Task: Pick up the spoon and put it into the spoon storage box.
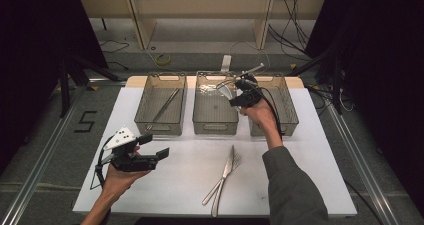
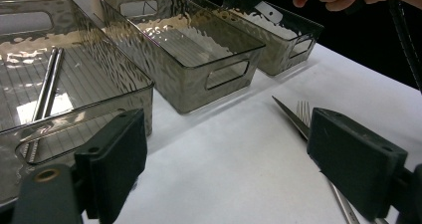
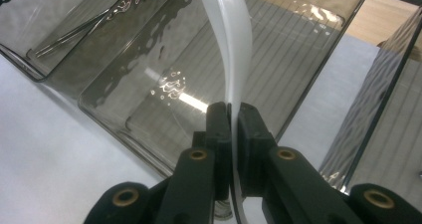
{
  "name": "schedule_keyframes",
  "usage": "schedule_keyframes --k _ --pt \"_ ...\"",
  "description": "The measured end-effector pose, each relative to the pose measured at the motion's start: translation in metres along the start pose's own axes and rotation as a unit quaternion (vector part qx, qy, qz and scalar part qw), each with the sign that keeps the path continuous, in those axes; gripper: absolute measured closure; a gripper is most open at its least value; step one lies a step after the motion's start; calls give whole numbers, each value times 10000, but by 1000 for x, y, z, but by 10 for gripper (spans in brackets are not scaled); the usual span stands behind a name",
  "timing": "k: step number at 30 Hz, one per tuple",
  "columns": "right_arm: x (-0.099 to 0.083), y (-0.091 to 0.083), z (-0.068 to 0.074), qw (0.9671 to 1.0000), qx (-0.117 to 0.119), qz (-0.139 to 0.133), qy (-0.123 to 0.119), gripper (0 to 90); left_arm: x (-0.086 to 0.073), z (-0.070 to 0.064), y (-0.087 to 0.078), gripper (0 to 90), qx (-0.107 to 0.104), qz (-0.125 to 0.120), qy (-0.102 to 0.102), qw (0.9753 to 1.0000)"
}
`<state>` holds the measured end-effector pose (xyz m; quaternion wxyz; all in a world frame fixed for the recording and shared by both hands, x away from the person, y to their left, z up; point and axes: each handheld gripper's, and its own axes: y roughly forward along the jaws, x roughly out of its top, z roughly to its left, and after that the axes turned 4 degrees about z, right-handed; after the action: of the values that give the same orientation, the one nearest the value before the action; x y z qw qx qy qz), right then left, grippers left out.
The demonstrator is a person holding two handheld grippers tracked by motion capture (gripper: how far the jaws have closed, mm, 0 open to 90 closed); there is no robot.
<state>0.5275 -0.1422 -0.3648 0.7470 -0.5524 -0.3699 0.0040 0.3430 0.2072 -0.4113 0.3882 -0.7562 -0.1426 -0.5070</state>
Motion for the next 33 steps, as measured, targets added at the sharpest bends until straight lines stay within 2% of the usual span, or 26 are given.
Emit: schedule_keyframes --k 7,8,17,29,33 --pt "4 9 2 9999 0 91 87 862 0 0 1 154 -10 9 17 10000" --pt "5 10 2 9999 0 97 41 862 0 0 1 154 -14 7 15 10000" --pt "8 21 11 9999 30 88 77 860 0 -1 0 154 -12 -20 12 10000" --pt "9 34 15 9999 35 145 76 859 0 -1 -1 154 -25 -46 17 10000" --pt "9 36 15 9998 34 107 143 858 0 -1 -1 154 -25 -41 21 10000"
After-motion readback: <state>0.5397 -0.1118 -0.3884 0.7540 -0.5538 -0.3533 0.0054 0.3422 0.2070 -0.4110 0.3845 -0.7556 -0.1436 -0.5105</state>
